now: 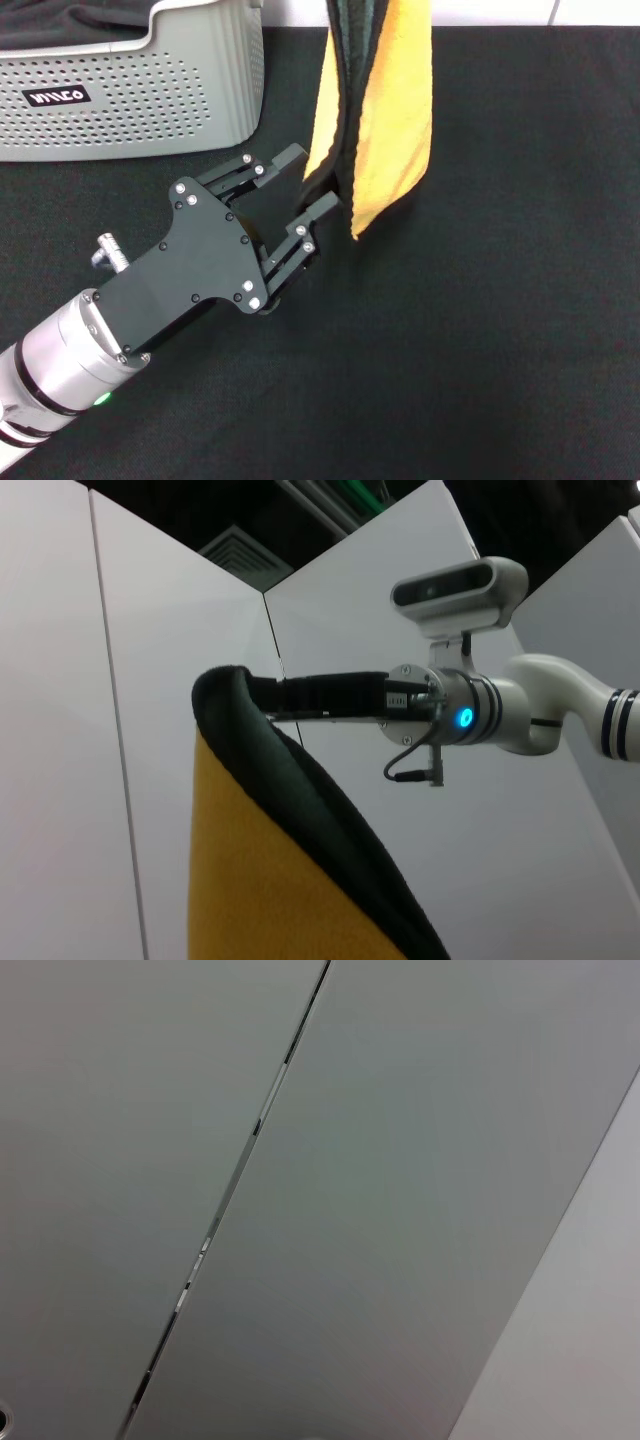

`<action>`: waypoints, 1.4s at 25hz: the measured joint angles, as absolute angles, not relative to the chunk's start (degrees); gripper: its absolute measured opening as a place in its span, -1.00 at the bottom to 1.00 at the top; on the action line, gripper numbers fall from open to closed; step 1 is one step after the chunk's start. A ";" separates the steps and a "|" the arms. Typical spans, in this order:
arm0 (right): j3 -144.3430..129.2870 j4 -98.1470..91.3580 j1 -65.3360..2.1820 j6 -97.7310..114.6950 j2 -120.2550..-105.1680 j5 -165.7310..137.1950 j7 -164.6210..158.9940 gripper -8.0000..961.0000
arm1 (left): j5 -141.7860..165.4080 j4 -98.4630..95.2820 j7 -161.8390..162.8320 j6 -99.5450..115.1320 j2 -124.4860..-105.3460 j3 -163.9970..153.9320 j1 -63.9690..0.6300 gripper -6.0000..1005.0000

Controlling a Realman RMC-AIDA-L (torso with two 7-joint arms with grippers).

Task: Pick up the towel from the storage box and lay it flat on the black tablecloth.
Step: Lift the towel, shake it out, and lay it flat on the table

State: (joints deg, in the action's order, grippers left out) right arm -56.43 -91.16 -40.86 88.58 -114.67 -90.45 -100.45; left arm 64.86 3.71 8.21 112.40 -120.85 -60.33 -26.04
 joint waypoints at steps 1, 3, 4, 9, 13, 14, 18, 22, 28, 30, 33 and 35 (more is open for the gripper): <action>-56.43 -91.16 -40.93 88.54 -114.64 -90.45 -100.45 -0.98 | 64.87 3.69 8.20 112.16 -120.85 -60.36 -26.07 -0.43; -56.43 -91.16 -41.02 88.42 -114.57 -90.45 -100.45 -0.98 | 64.89 3.59 8.20 111.65 -120.85 -60.47 -26.08 -0.34; -56.43 -91.23 -41.08 88.34 -114.54 -90.45 -100.46 -0.98 | 64.92 3.57 8.19 111.23 -120.85 -60.52 -26.05 -0.30; -56.36 -91.71 -41.32 87.77 -114.32 -90.45 -100.46 -0.98 | 64.97 3.64 8.17 109.82 -120.85 -60.55 -25.96 -0.12; -56.42 -92.06 -41.82 87.52 -113.98 -90.44 -100.78 -0.98 | 64.79 3.56 8.17 109.12 -120.85 -60.39 -25.90 -0.09; -56.42 -92.20 -41.88 87.52 -113.96 -90.44 -100.84 -0.98 | 64.70 3.52 8.17 109.09 -120.85 -60.36 -25.87 -0.08; -56.43 -93.03 -41.94 87.52 -113.97 -90.90 -100.95 -0.98 | 64.46 3.40 7.99 109.11 -120.85 -60.24 -25.70 -0.09; -56.43 -93.41 -41.77 87.56 -114.14 -91.72 -100.99 -0.98 | 64.21 3.48 6.62 109.34 -120.85 -60.20 -25.56 -0.10; -56.06 -93.43 -41.32 87.83 -114.08 -91.83 -100.99 -0.98 | 63.28 3.74 6.15 109.90 -120.85 -60.08 -25.35 -0.13; -55.98 -93.43 -41.26 87.91 -114.04 -91.84 -100.99 -0.98 | 62.75 3.76 6.15 110.27 -120.85 -60.05 -25.08 -0.16; -55.89 -93.65 -40.92 87.92 -113.98 -91.82 -100.99 -0.98 | 62.16 3.80 6.15 110.36 -120.85 -60.03 -24.85 -0.20; -55.89 -93.90 -40.80 87.91 -113.99 -91.82 -100.99 -0.98 | 62.07 3.84 6.15 110.37 -120.85 -60.02 -24.80 -0.22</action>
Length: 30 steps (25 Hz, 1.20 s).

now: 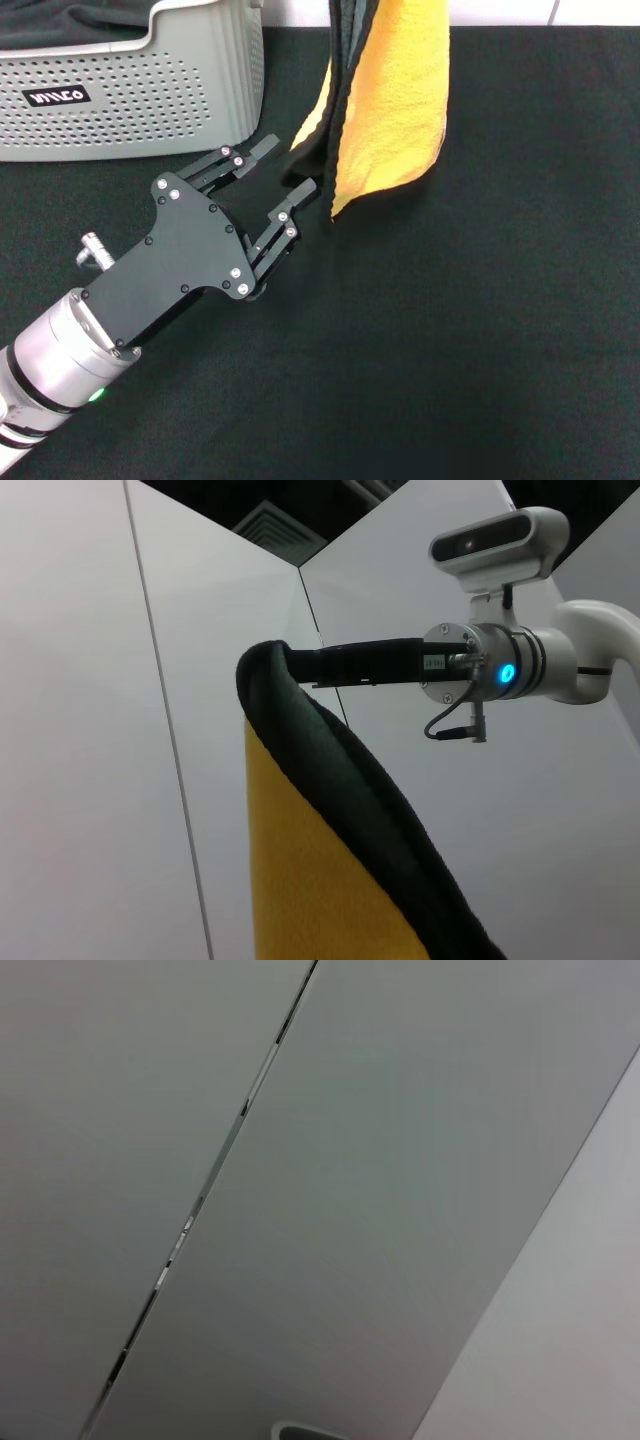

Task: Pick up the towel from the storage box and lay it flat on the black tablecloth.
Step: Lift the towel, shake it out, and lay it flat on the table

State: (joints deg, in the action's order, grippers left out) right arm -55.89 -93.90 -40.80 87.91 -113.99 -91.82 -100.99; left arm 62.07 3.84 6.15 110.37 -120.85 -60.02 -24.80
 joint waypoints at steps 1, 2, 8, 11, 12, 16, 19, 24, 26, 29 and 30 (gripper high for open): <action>-55.89 -94.17 -40.69 87.90 -114.03 -91.81 -100.99 -0.98 | 62.07 3.84 6.15 110.37 -120.85 -60.02 -24.78 -0.24; -55.89 -94.52 -40.54 87.88 -114.08 -91.81 -100.99 -0.98 | 62.06 3.84 6.15 110.35 -120.85 -60.02 -24.78 -0.25; -55.90 -95.83 -39.89 87.86 -114.32 -91.54 -100.99 -0.98 | 62.05 3.73 6.15 109.97 -120.85 -60.03 -24.80 -0.33; -55.90 -96.00 -39.86 87.95 -114.38 -91.49 -100.99 -0.98 | 62.05 3.59 6.15 109.87 -120.85 -60.03 -24.80 -0.52; -55.90 -96.04 -39.85 87.98 -114.40 -91.47 -101.00 -0.98 | 62.05 3.59 6.15 109.87 -120.85 -60.03 -24.80 -0.59; -55.90 -96.16 -39.83 88.04 -114.43 -91.43 -101.03 -0.98 | 62.05 3.72 6.15 109.84 -120.85 -60.03 -24.90 -0.81; -55.90 -96.18 -39.64 88.05 -114.43 -91.40 -101.04 -0.98 | 61.43 3.72 6.16 109.88 -120.85 -60.03 -24.73 -0.90; -55.99 -96.78 -37.81 88.64 -114.44 -91.38 -101.34 -0.98 | 59.81 3.33 6.71 112.52 -120.66 -60.03 -23.77 -0.92; -55.99 -97.67 -36.42 89.32 -114.44 -91.34 -101.94 -0.98 | 58.77 2.66 8.06 114.75 -120.39 -60.03 -23.12 -0.93; -56.20 -99.05 -33.77 90.17 -114.55 -91.32 -102.98 -0.98 | 57.48 -1.91 15.34 116.30 -120.10 -60.02 -20.96 -0.95; -56.31 -99.48 -32.60 90.75 -114.62 -91.32 -103.46 -0.98 | 57.33 -4.48 18.42 116.36 -120.05 -60.04 -19.86 -0.95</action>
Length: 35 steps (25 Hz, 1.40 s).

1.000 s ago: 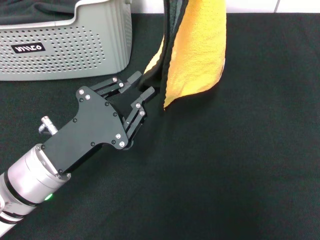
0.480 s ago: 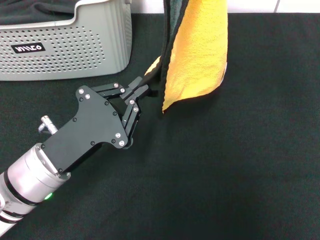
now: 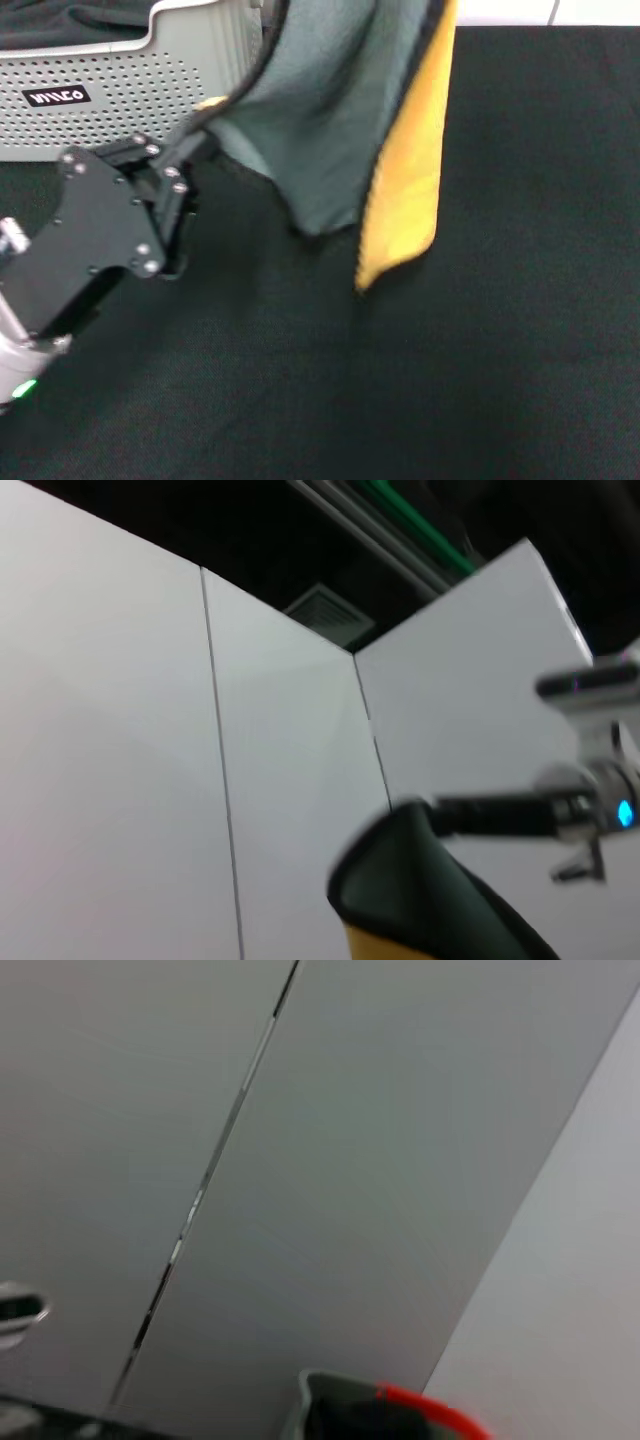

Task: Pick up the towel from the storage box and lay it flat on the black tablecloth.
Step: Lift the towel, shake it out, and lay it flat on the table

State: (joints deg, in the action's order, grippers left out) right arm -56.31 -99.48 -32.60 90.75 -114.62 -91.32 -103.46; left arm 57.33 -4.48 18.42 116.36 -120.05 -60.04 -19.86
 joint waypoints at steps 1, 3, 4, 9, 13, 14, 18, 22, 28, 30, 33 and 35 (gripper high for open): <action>-56.31 -99.72 -31.85 91.14 -114.65 -91.32 -103.74 -0.98 | 57.28 -7.16 21.43 116.36 -120.02 -60.07 -18.59 -0.96; -56.15 -100.36 -30.15 92.32 -114.70 -91.29 -104.68 -0.98 | 57.25 -12.37 26.66 116.36 -119.87 -60.11 -16.36 -0.97; -56.10 -100.76 -29.40 92.74 -114.70 -91.25 -105.09 -0.98 | 57.21 -14.73 29.10 116.36 -119.68 -60.09 -15.41 -0.97; -56.44 -102.93 -26.52 93.80 -115.44 -91.24 -105.64 -0.98 | 57.86 -22.64 39.28 116.36 -118.13 -60.37 -12.24 -0.97; -56.05 -103.53 -25.86 93.91 -115.55 -91.15 -105.93 -0.98 | 59.29 -23.49 40.81 116.36 -117.06 -60.59 -11.94 -0.97; -55.96 -103.62 -25.81 93.87 -115.55 -91.14 -106.00 -0.98 | 59.62 -23.66 41.30 116.37 -116.92 -60.61 -11.93 -0.97; -55.85 -104.30 -26.02 92.54 -115.48 -90.57 -105.75 -0.98 | 62.03 -23.39 38.89 116.34 -117.82 -60.55 -12.07 -0.96; -55.81 -106.54 -27.03 90.10 -115.31 -90.32 -105.61 -0.98 | 65.83 -20.90 30.99 115.53 -119.87 -60.53 -13.26 -0.96; -56.04 -106.51 -29.64 89.31 -115.54 -90.87 -104.95 -0.98 | 67.09 -6.56 15.60 113.34 -120.53 -60.71 -20.03 -0.96; -56.27 -106.22 -30.31 88.71 -115.56 -90.98 -104.56 -0.98 | 66.46 -1.99 8.85 110.59 -120.66 -60.34 -21.67 -0.96; -56.74 -105.98 -30.79 88.30 -115.57 -91.05 -103.98 -0.98 | 65.41 2.51 1.79 107.99 -120.78 -60.11 -23.75 -0.96; -56.98 -105.67 -30.95 88.25 -115.57 -91.13 -103.54 -0.98 | 65.12 4.11 0.00 107.60 -120.80 -60.09 -24.94 -0.96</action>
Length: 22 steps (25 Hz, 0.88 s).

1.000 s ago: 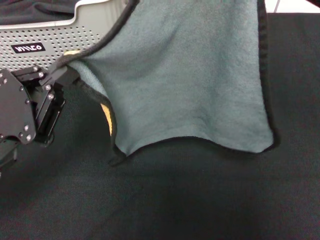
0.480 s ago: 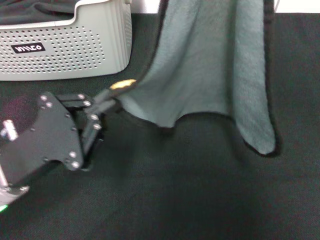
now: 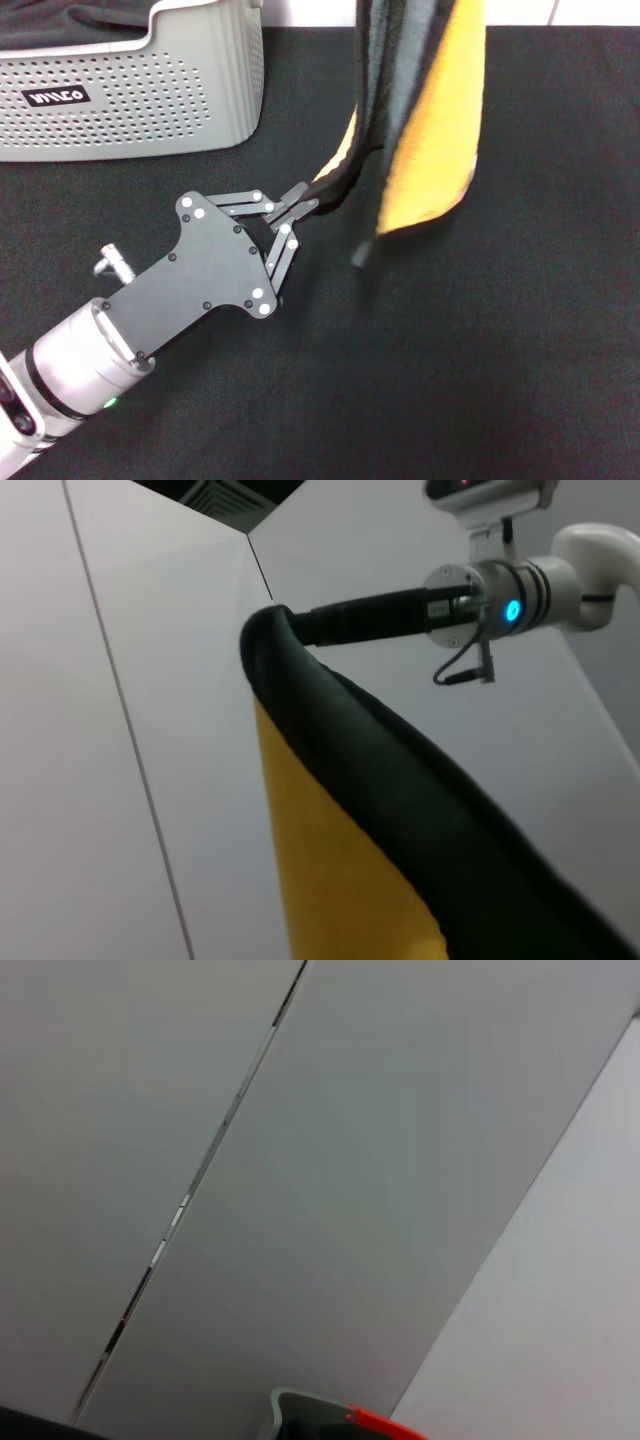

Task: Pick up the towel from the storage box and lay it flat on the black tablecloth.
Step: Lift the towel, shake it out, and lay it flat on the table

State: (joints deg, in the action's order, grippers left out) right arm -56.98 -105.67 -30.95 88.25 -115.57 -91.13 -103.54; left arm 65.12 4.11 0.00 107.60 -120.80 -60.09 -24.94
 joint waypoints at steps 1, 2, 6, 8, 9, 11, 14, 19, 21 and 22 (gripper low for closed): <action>-57.03 -105.42 -31.06 88.22 -115.58 -91.20 -103.28 -0.98 | 65.06 4.54 -0.58 107.45 -120.80 -60.09 -25.36 -0.96; -57.03 -105.16 -31.17 88.20 -115.58 -91.26 -103.18 -0.98 | 65.04 4.55 -1.05 107.25 -120.81 -60.09 -25.44 -0.96; -57.04 -104.58 -31.66 87.45 -115.51 -91.88 -102.97 -0.98 | 65.00 4.42 -2.03 107.00 -120.83 -60.10 -25.30 -0.96; -57.06 -104.47 -31.98 87.12 -115.51 -92.62 -102.93 -0.98 | 65.00 4.29 -2.07 106.97 -120.84 -60.11 -25.13 -0.96; -57.08 -104.26 -32.27 87.05 -115.52 -93.07 -102.92 -0.98 | 64.99 4.20 -2.09 106.93 -120.85 -60.11 -25.01 -0.93; -57.12 -103.83 -32.65 87.04 -115.49 -93.33 -102.89 -0.98 | 64.90 4.10 -2.12 106.92 -120.85 -60.10 -24.82 -0.87; -57.13 -103.20 -33.06 87.26 -115.28 -93.35 -102.81 -0.98 | 64.09 4.10 -2.16 106.98 -120.85 -60.07 -24.73 -0.79; -57.13 -103.01 -33.24 88.18 -114.98 -93.52 -102.78 -0.98 | 63.43 4.07 -2.20 107.28 -120.85 -60.03 -24.78 -0.42; -57.13 -102.90 -33.29 88.33 -114.93 -93.80 -102.77 -0.98 | 63.42 4.06 -2.21 107.32 -120.85 -60.03 -24.92 -0.40; -57.13 -102.75 -33.33 88.37 -114.92 -94.04 -102.76 -0.98 | 63.42 4.06 -2.21 107.32 -120.85 -60.03 -24.92 -0.39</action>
State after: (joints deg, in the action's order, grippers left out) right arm -57.13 -102.75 -33.33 88.37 -114.92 -94.04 -102.76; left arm 63.42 4.06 -2.21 107.32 -120.85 -60.03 -24.92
